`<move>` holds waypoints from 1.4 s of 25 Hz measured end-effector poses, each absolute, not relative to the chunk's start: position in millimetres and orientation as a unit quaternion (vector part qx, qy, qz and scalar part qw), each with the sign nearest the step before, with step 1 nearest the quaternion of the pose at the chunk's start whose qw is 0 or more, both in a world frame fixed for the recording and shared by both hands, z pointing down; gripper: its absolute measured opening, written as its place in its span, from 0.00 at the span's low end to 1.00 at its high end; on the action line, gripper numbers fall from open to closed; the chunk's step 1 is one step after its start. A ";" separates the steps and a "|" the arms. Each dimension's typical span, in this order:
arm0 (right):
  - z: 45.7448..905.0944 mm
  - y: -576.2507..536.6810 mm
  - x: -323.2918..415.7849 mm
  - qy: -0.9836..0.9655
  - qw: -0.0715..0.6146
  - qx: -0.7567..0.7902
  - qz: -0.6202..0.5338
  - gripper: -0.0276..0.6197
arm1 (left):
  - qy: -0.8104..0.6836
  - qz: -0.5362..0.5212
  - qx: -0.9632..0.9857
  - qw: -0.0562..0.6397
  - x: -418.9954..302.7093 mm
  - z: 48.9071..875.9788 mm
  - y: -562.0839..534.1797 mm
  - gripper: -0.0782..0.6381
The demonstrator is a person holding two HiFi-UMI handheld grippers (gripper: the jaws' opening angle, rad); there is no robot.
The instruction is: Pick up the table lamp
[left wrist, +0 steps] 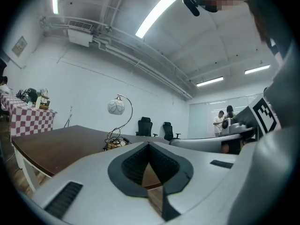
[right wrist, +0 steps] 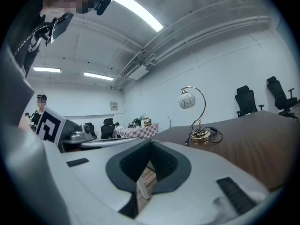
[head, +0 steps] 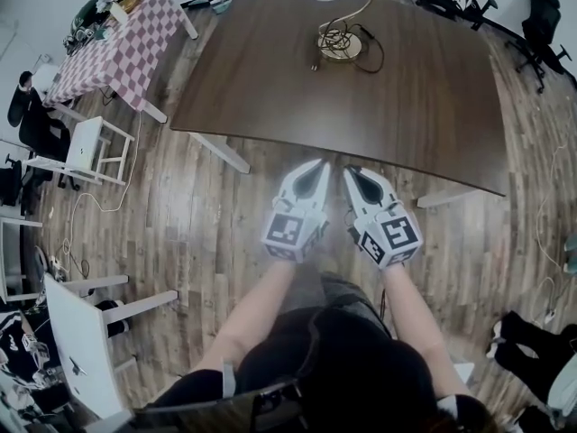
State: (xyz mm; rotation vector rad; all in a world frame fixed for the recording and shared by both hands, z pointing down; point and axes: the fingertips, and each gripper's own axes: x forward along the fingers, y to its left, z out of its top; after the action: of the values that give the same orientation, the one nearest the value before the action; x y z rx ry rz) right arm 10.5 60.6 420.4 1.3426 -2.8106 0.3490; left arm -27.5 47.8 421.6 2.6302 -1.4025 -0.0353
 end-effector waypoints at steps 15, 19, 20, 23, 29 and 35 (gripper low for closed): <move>410.7 -6.8 17.1 -0.897 -0.019 0.428 0.108 0.05 | -0.477 -0.025 0.876 0.066 -18.5 417.7 -21.3 0.11; 410.3 -35.0 21.2 -0.896 -0.020 0.431 0.106 0.05 | -0.471 -0.028 0.879 0.062 -9.6 413.4 -48.3 0.11; 411.1 -43.1 21.7 -0.895 -0.020 0.433 0.107 0.04 | -0.470 -0.030 0.880 0.064 -7.8 411.7 -55.7 0.11; 414.3 -65.2 21.8 -0.893 -0.015 0.435 0.111 0.05 | -0.468 -0.030 0.880 0.070 -6.6 412.6 -78.1 0.11; 419.0 -104.8 23.4 -0.888 -0.009 0.444 0.119 0.05 | -0.464 -0.030 0.882 0.080 -6.8 413.0 -117.7 0.11; 424.7 -138.7 22.1 -0.883 -0.002 0.452 0.126 0.05 | -0.455 -0.028 0.886 0.086 -5.3 417.5 -151.6 0.11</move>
State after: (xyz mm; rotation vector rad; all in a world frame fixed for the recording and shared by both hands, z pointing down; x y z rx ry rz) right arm 22.1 -138.7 424.7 1.4236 -2.7776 0.3961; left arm -5.3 -151.6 417.5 2.6406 -1.3564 -0.0841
